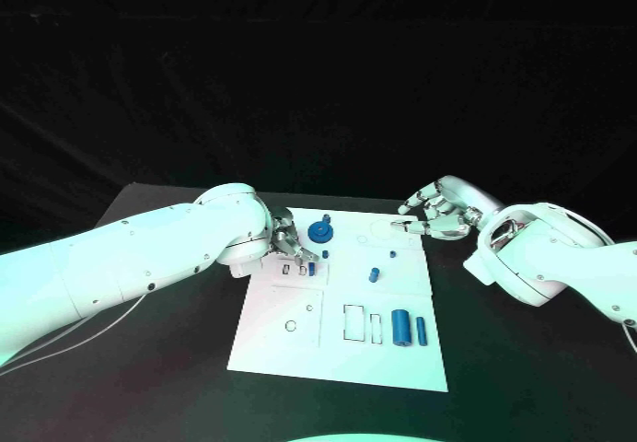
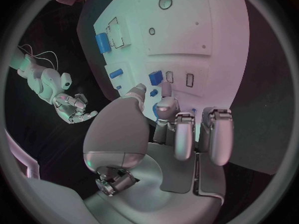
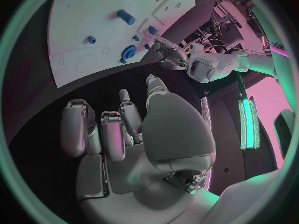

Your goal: Assemble the parts on the task board

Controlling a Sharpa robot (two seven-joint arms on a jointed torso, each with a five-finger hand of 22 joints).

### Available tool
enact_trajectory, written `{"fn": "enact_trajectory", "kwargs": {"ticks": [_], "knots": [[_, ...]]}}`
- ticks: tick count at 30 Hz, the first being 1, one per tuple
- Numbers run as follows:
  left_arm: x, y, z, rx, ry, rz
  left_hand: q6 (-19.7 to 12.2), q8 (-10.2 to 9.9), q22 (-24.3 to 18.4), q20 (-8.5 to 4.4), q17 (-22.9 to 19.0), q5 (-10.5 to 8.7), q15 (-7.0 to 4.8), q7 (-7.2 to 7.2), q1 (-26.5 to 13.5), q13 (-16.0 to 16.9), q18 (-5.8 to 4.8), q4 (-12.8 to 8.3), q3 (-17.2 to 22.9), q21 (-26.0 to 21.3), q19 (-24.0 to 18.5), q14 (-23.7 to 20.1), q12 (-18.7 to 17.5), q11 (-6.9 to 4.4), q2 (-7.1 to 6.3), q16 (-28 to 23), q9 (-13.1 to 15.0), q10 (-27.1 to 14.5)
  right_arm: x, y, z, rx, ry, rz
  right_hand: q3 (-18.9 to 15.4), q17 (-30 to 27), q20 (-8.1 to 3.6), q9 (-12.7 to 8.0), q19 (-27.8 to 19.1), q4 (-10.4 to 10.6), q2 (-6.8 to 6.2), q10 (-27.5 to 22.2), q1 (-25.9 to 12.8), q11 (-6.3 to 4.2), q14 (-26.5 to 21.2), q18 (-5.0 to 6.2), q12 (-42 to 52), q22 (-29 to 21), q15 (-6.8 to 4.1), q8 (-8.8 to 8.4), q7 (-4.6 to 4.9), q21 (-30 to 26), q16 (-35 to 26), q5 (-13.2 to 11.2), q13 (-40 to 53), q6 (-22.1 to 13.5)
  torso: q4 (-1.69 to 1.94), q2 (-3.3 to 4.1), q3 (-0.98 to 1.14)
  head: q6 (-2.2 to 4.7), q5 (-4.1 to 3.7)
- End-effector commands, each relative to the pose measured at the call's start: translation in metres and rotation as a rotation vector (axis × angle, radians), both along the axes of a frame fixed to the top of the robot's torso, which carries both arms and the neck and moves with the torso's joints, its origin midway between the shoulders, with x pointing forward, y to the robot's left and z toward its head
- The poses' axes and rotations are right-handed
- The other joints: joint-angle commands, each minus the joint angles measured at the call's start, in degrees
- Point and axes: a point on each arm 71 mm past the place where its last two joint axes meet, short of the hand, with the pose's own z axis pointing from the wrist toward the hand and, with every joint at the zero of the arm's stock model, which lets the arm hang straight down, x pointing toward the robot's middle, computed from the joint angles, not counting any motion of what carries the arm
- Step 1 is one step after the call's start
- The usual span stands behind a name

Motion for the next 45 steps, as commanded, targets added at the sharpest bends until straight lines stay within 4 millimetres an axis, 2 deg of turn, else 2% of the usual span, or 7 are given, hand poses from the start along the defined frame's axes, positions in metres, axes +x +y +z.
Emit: {"fn": "enact_trajectory", "kwargs": {"ticks": [1, 8, 12, 18, 30, 38, 45], "knots": [[0.000, -0.003, 0.000, 0.022, 0.012, -0.012, -0.38, 0.25, 15.07, -0.13, 15.07, -0.09, -0.22, 0.13, -0.49, 0.04, -0.85, -0.01, -0.37, 0.14, 6.03, 6.01, 0.04, 0.04, -0.08, 0.14, 0.05, -0.19, 0.000, 0.002, 0.001, -0.009, -0.013, 0.003, -0.30, 7.92, -0.36, 0.07, -0.21, -0.01, 0.42, 0.09, -0.08, -0.40, 4.08, 0.71, -0.13, 4.23, -0.45, 0.28, -0.44, -0.29, -0.33, 0.47, -0.08, 0.05, 0.08, 0.00, -0.02, -0.15, 0.00], [0.002, -0.008, -0.001, 0.024, 0.020, -0.019, -0.40, 0.30, 15.07, -0.13, 15.07, -0.09, -0.22, 0.12, -0.56, 0.19, -0.85, -0.01, -0.49, 0.14, 6.03, 6.01, 0.16, 0.03, 0.03, 0.14, 0.17, -0.14, -0.001, 0.003, 0.001, -0.013, -0.014, 0.006, -0.32, 7.90, -0.36, 0.07, -0.22, -0.01, 0.43, 0.08, -0.07, -0.40, 4.08, 0.71, -0.14, 4.22, -0.45, 0.29, -0.44, -0.31, -0.34, 0.51, -0.10, 0.05, 0.25, -0.04, 0.00, -0.51, -0.12], [0.003, -0.011, -0.002, 0.025, 0.025, -0.024, -0.42, 0.33, 15.07, -0.12, 15.07, -0.08, -0.22, 0.11, -0.58, 0.22, -0.85, -0.02, -0.55, 0.14, 6.03, 6.01, 0.18, 0.03, 0.12, 0.14, 0.24, -0.15, 0.000, 0.004, 0.001, -0.015, -0.014, 0.007, -0.32, 7.90, -0.36, 0.07, -0.22, -0.01, 0.43, 0.08, -0.07, -0.40, 4.08, 0.71, -0.14, 4.22, -0.45, 0.29, -0.44, -0.31, -0.34, 0.51, -0.10, 0.05, 0.18, -0.01, 0.01, -0.59, -0.09], [0.006, -0.013, -0.004, 0.030, 0.034, -0.027, -0.51, 0.40, 15.07, -0.12, 15.07, -0.04, -0.23, 0.09, -0.38, 0.25, -0.85, -0.09, -0.59, 0.14, 6.03, 6.01, 0.17, 0.01, 0.39, 0.14, 0.45, -0.19, 0.001, 0.005, 0.000, -0.016, -0.015, 0.008, -0.32, 7.90, -0.36, 0.07, -0.22, -0.01, 0.43, 0.08, -0.07, -0.40, 4.08, 0.71, -0.14, 4.22, -0.45, 0.29, -0.44, -0.31, -0.34, 0.51, -0.10, 0.05, 0.29, -0.01, 0.00, -0.75, -0.21], [0.008, -0.016, -0.009, 0.037, 0.058, -0.033, -0.63, 0.49, 15.07, -0.11, 15.07, -0.02, -0.24, 0.07, 0.01, 0.18, -0.85, -0.16, -0.62, 0.14, 6.03, 6.01, 0.05, -0.01, 0.63, 0.14, 0.72, -0.30, 0.000, 0.007, 0.000, -0.015, -0.014, 0.015, -0.38, 7.61, -0.37, 0.07, -0.34, 0.02, 0.51, -0.03, -0.05, -0.41, 4.01, 0.77, -0.29, 4.07, -0.46, 0.34, -0.44, -0.53, -0.50, 0.63, -0.25, 0.04, 0.35, 0.02, -0.09, -1.10, -0.38], [0.008, -0.020, -0.012, 0.045, 0.070, -0.047, -0.71, 0.62, 15.07, -0.11, 15.07, -0.02, -0.25, 0.05, 0.51, 0.40, -0.85, -0.19, -0.62, 0.14, 6.03, 6.01, 0.19, -0.02, 0.93, 0.14, 1.04, -0.26, 0.000, 0.008, 0.000, -0.015, -0.012, 0.018, -0.38, 7.48, -0.37, 0.07, -0.41, 0.02, 0.52, -0.05, -0.05, -0.41, 3.98, 0.79, -0.32, 3.98, -0.46, 0.35, -0.45, -0.65, -0.56, 0.64, -0.28, 0.04, 0.57, -0.02, -0.10, -1.31, -0.63], [0.009, -0.021, -0.013, 0.041, 0.069, -0.052, -0.82, 0.76, 15.07, -0.11, 15.07, -0.01, -0.26, 0.03, 1.11, 0.51, -0.85, -0.24, -0.58, 0.14, 6.03, 6.01, 0.23, -0.04, 1.17, 0.14, 1.39, -0.27, 0.000, 0.008, 0.000, -0.016, -0.010, 0.019, -0.38, 7.48, -0.37, 0.07, -0.41, 0.02, 0.52, -0.05, -0.05, -0.41, 3.98, 0.79, -0.32, 3.98, -0.46, 0.35, -0.45, -0.65, -0.56, 0.64, -0.28, 0.04, 0.50, -0.03, -0.07, -1.46, -0.70]]}}
